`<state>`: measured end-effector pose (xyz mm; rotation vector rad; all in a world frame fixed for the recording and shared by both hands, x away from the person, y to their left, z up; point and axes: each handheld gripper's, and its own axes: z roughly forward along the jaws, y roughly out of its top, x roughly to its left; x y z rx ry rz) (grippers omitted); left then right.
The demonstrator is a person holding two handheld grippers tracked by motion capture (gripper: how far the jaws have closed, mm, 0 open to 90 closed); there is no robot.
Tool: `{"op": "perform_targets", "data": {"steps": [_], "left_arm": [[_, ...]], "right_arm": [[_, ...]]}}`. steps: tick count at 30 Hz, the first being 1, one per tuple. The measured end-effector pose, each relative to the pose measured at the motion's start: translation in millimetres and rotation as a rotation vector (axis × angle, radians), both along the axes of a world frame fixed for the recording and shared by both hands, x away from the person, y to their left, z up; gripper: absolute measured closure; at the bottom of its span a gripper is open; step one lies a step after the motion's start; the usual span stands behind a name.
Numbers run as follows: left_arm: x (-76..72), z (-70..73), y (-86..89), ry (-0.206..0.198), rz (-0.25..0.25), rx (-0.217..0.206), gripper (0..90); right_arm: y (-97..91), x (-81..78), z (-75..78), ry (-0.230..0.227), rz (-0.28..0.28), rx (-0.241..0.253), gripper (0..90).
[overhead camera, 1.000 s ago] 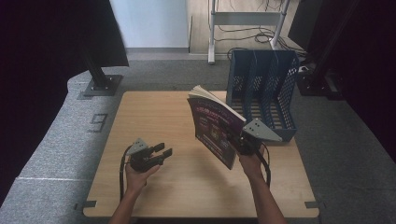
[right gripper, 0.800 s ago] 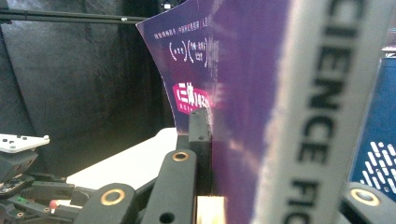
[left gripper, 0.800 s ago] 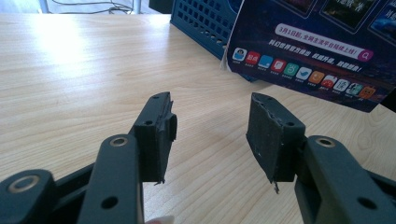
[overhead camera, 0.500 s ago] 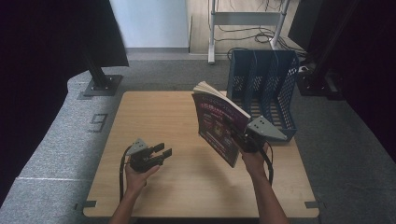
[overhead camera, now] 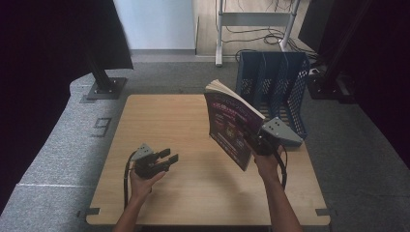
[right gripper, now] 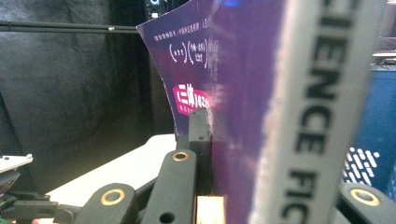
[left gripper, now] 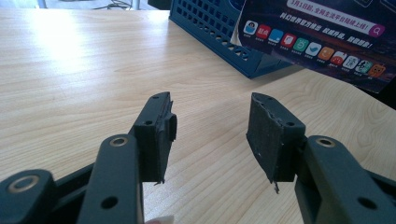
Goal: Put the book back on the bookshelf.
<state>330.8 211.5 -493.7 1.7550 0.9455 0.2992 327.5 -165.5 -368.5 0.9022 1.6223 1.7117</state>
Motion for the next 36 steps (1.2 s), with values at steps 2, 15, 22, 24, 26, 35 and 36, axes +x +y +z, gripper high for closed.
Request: {"op": "perform_targets", "data": {"steps": [2, 15, 22, 24, 26, 35, 36], "left_arm": [[-0.2, -0.1, -0.1, 0.001, -0.001, 0.001, 50.0], [-0.3, -0.5, 0.2, 0.003, 0.001, 0.001, 50.0], [0.0, -1.4, -0.3, 0.004, 0.001, 0.003, 50.1], [0.4, -2.2, 0.1, 0.007, 0.004, 0.003, 50.0], [0.5, -2.3, 0.4, 0.008, 0.002, 0.004, 50.0], [0.5, -2.9, -0.3, 0.010, 0.003, 0.009, 50.0], [0.8, -3.3, -0.3, 0.012, 0.002, 0.012, 50.0]], "right_arm": [[-0.8, -0.1, 1.2, -0.004, -0.003, -0.003, 81.8], [-8.5, -0.9, 6.7, -0.016, -0.025, 0.007, 81.8], [-13.1, -1.8, 9.4, -0.025, -0.037, 0.009, 81.8], [-15.0, -2.1, 10.9, -0.028, -0.040, 0.016, 81.8], [-16.7, -2.5, 12.3, -0.028, -0.043, 0.015, 81.8], [-24.3, -3.5, 17.4, -0.039, -0.067, 0.016, 81.7], [-25.1, -3.4, 17.6, -0.039, -0.070, 0.015, 81.8]]}}
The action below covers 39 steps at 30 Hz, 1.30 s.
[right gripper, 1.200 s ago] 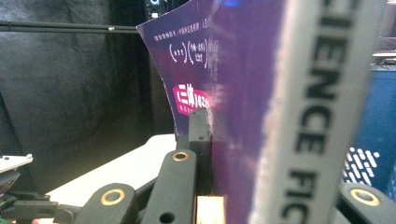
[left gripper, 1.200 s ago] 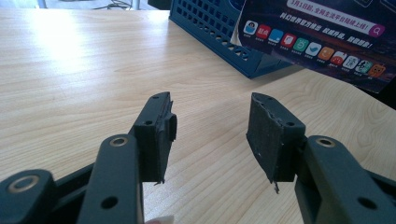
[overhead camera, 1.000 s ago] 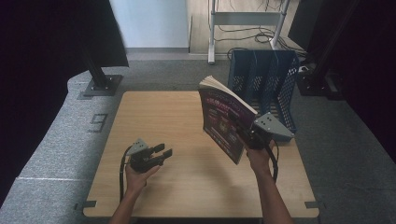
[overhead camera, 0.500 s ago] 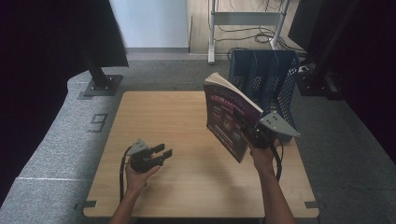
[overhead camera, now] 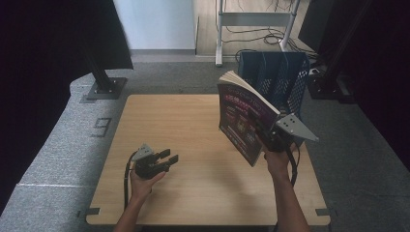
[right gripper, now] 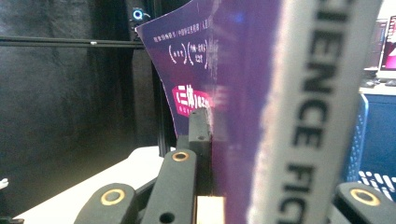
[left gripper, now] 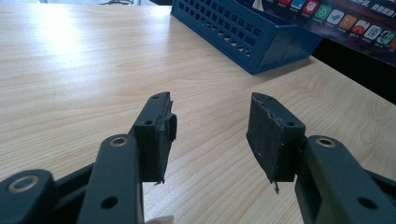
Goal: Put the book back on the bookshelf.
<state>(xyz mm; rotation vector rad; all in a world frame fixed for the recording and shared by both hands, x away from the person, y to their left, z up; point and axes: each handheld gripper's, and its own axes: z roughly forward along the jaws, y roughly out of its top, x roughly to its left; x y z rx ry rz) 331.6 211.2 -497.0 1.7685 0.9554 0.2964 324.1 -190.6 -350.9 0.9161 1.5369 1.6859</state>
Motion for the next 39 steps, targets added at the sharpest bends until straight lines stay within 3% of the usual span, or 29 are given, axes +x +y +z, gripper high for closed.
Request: {"op": "perform_targets", "data": {"steps": [28, 39], "left_arm": [[1.7, -4.9, -2.0, 0.015, 0.000, 0.010, 49.8], [1.8, -5.4, -2.9, 0.020, -0.005, 0.015, 49.8]], "right_arm": [[-34.6, 5.4, -7.1, 0.019, -0.115, 0.016, 81.8], [-41.9, 14.2, -8.2, 0.031, -0.152, 0.011, 81.8]]}}
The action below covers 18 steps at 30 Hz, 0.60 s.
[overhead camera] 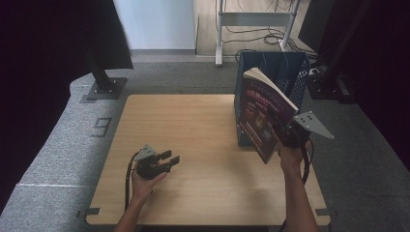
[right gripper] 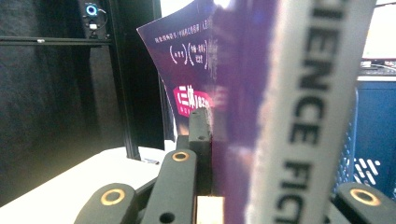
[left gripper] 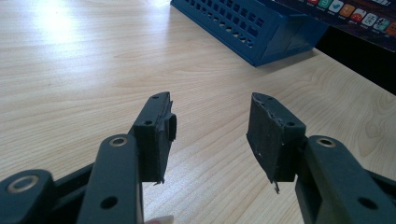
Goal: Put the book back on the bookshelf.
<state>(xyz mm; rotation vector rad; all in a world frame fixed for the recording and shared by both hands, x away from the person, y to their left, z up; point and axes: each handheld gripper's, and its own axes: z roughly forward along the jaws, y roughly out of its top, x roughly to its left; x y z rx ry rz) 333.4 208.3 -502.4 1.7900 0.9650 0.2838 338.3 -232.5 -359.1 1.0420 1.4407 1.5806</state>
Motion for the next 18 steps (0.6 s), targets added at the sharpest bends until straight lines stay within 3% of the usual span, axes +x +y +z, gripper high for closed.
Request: {"op": "perform_targets", "data": {"steps": [18], "left_arm": [[0.9, -1.5, -1.1, 0.004, -0.005, 0.008, 49.8]], "right_arm": [[-2.9, 20.0, 3.4, 0.012, -0.049, 0.002, 81.8]]}}
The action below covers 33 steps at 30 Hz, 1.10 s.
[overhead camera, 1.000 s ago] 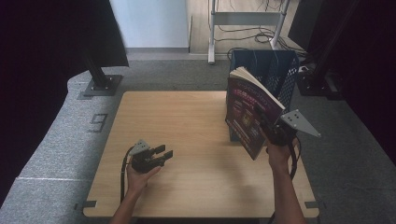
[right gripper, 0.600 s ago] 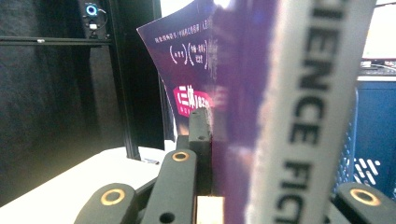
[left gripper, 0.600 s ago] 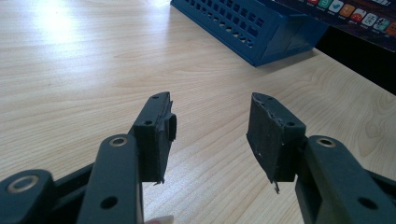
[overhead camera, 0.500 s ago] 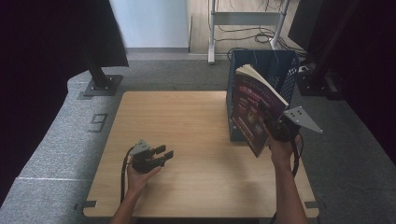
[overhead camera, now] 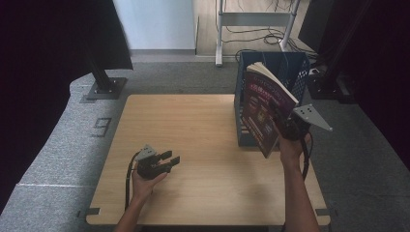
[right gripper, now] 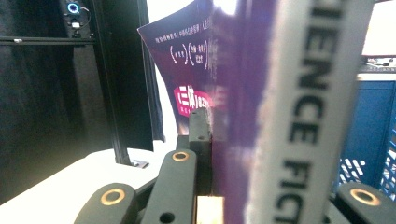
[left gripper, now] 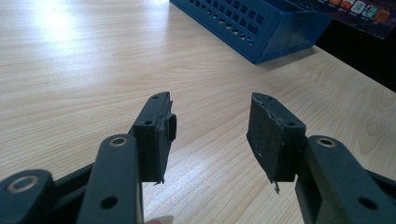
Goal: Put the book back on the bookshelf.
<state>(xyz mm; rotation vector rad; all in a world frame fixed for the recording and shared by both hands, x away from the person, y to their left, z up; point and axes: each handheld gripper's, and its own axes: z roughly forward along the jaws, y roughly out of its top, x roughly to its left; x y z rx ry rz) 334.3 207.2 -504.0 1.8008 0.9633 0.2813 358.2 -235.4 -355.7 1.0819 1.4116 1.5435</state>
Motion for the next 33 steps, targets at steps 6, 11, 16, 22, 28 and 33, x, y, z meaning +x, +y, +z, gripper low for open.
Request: {"op": "perform_targets", "data": {"steps": [6, 11, 16, 22, 28, 33], "left_arm": [[0.0, -0.4, -0.7, 0.005, -0.002, 0.003, 49.7], [-0.1, -0.4, -0.9, 0.004, -0.002, 0.003, 49.7], [0.0, -1.2, -2.1, 0.005, -0.004, 0.007, 49.7], [0.0, -0.9, -1.3, 0.005, -0.002, 0.005, 49.7], [-0.2, -0.8, -1.5, 0.005, -0.003, 0.007, 49.6], [-0.6, -0.9, -2.3, 0.004, -0.004, 0.007, 49.5]], "right_arm": [[1.4, 6.1, 3.0, -0.003, -0.009, 0.003, 81.7], [2.7, 10.5, 3.6, -0.001, -0.015, 0.001, 81.7], [2.8, 18.2, 2.2, 0.009, -0.031, 0.007, 81.8], [2.9, 25.9, 1.4, 0.016, -0.044, 0.003, 81.8], [2.4, 31.9, 1.4, 0.021, -0.061, 0.000, 81.8], [2.0, 35.2, 1.8, 0.020, -0.076, -0.006, 81.7]]}}
